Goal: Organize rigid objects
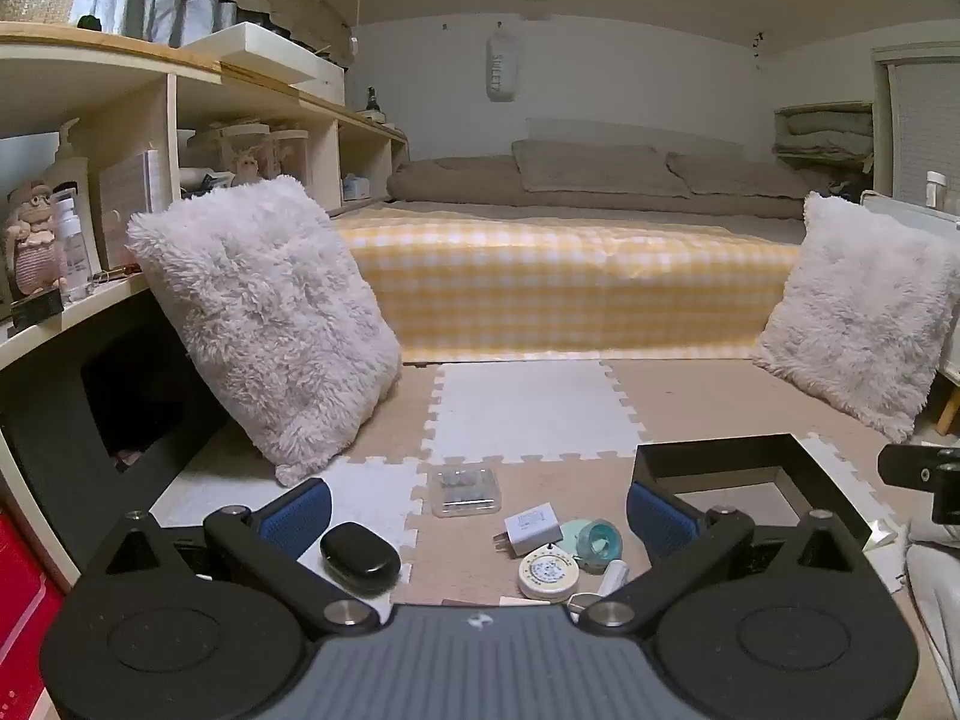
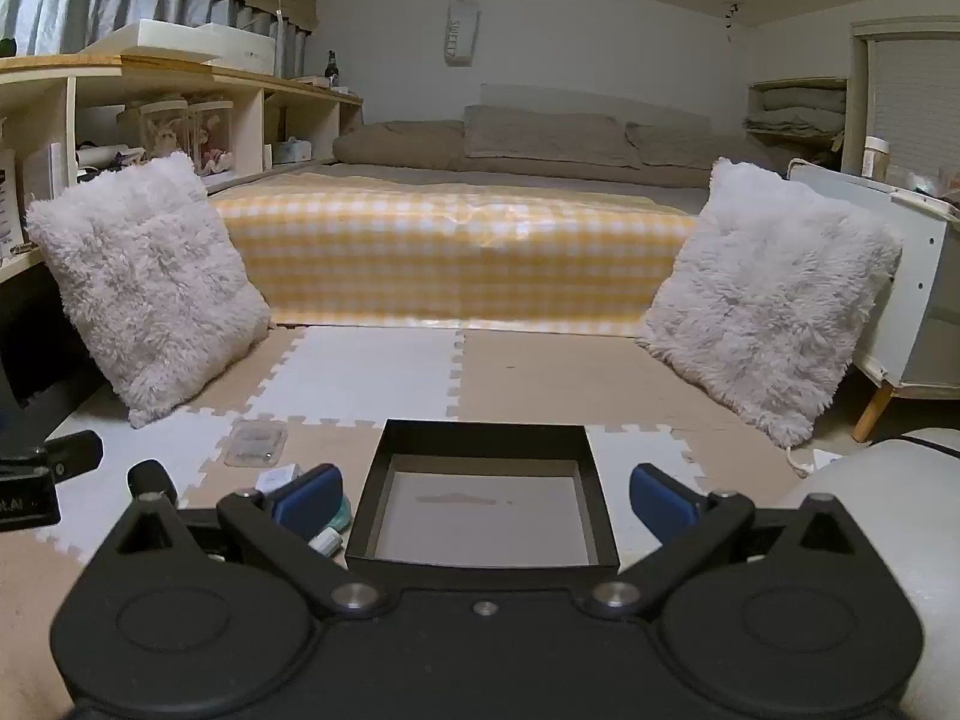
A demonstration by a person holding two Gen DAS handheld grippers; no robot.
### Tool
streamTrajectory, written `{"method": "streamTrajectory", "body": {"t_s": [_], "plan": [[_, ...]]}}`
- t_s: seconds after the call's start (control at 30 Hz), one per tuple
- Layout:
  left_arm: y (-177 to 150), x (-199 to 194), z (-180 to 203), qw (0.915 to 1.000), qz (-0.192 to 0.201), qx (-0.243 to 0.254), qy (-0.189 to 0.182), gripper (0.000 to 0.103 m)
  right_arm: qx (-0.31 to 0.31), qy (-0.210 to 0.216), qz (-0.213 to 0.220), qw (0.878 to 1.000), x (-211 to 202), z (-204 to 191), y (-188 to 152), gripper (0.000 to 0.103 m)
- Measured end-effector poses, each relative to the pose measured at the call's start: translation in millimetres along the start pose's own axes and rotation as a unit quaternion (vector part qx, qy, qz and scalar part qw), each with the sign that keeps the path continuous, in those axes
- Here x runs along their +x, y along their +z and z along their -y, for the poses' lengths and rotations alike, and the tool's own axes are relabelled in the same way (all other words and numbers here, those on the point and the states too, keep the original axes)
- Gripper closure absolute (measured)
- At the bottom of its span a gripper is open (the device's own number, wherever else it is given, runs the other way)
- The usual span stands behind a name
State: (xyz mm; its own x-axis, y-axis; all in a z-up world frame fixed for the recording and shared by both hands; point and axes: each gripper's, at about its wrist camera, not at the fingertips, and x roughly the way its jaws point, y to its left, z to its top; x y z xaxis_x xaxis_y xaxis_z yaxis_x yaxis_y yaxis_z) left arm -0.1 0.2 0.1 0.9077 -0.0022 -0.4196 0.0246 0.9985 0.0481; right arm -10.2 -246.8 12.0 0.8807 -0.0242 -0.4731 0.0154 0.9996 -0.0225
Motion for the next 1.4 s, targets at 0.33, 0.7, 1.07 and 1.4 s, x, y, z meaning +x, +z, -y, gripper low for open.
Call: {"method": "streamTrajectory", "body": {"t_s": [0.33,0.7,1.07,1.4], "plan": [[0.1,0.2,0.0,1.0000,-0.003,0.001,0.000,0.000,0.001,0.000,0.000,1.000,-0.5,1.1,0.4,0.000],[0.0,0.2,0.1,1.0000,-0.003,0.003,0.001,0.000,0.000,-0.001,-0.003,1.000,2.8,0.1,0.2,0.000],[0.0,0.2,0.2,1.0000,-0.004,0.003,0.001,0.000,0.000,-0.001,-0.004,1.000,1.9,1.2,-2.8,0.000],[0.2,0.3,0.2,1.0000,-0.004,0.004,0.000,0.000,-0.001,-0.001,-0.008,1.000,2.5,2.3,-3.9,0.000]]}}
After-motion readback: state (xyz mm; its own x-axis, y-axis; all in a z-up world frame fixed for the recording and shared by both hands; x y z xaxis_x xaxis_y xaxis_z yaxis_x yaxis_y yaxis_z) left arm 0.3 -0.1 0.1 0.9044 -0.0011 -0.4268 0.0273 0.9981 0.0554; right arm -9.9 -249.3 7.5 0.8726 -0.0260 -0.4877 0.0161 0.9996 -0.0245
